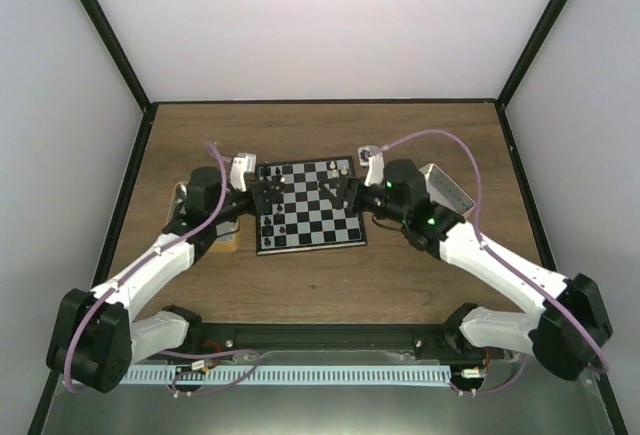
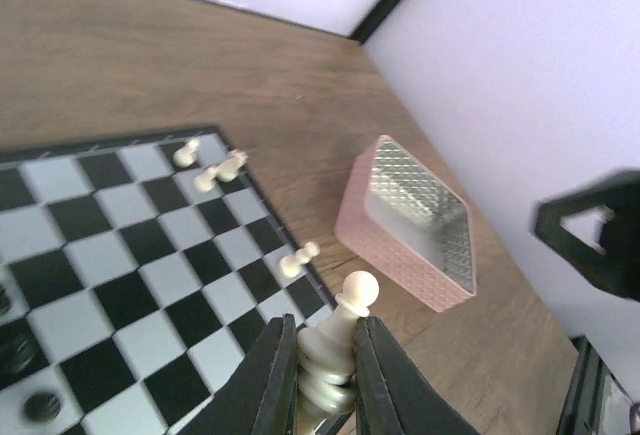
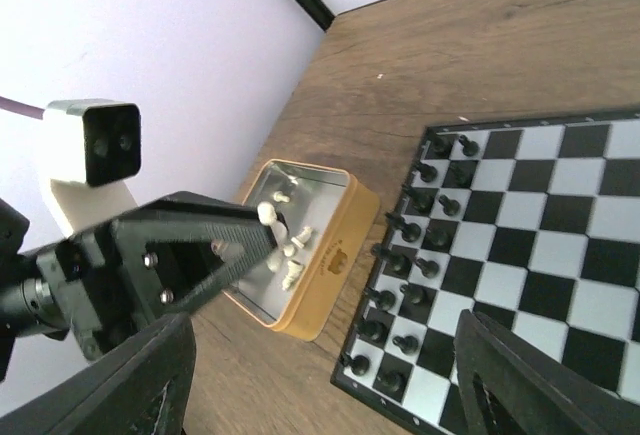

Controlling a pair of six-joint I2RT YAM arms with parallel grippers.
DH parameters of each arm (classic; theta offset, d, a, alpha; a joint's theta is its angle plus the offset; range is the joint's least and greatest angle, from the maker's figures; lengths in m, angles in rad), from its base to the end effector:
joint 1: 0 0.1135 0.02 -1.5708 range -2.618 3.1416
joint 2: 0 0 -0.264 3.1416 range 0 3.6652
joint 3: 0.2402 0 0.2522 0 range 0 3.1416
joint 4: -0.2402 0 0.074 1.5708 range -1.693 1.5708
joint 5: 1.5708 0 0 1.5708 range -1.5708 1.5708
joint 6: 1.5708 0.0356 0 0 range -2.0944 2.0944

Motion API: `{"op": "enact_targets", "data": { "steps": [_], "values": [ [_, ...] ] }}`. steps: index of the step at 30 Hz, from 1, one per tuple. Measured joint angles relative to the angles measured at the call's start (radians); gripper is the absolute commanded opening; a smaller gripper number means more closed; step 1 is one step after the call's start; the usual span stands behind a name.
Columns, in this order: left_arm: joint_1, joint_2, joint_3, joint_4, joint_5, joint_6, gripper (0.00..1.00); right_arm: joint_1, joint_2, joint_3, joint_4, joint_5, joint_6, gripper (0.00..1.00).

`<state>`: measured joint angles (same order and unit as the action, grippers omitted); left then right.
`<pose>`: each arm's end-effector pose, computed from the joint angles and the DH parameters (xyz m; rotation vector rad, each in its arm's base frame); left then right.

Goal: Set up the chess pieces on the board
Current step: Pick up the chess piece from the storage box.

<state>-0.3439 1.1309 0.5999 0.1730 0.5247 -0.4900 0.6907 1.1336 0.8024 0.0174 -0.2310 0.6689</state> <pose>0.2269 -0.1002 0.2433 0.2246 2.0137 -1.0486 0.1973 0.1737 0.2962 -0.1939 2.0349 1.1144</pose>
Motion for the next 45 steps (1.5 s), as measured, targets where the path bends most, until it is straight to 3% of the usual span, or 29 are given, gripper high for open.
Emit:
{"op": "enact_targets", "data": {
  "steps": [6,17,38,41,45],
  "values": [
    [-0.038,0.051,0.0,0.123,0.08,0.122,0.14,-0.009,0.178,0.153,-0.009,-0.101,-0.039,0.63],
    [-0.038,0.176,0.057,0.144,0.2,0.262,0.14,-0.011,0.326,0.219,-0.027,-0.26,-0.101,0.43],
    [-0.037,0.198,0.065,0.138,0.248,0.313,0.14,-0.013,0.377,0.225,0.03,-0.262,-0.026,0.11],
    [-0.037,0.198,0.065,0.139,0.255,0.314,0.19,-0.014,0.377,0.225,0.03,-0.26,-0.021,0.08],
    [-0.037,0.198,0.065,0.14,0.259,0.311,0.41,-0.014,0.377,0.224,0.038,-0.257,-0.016,0.07]
  ]
}}
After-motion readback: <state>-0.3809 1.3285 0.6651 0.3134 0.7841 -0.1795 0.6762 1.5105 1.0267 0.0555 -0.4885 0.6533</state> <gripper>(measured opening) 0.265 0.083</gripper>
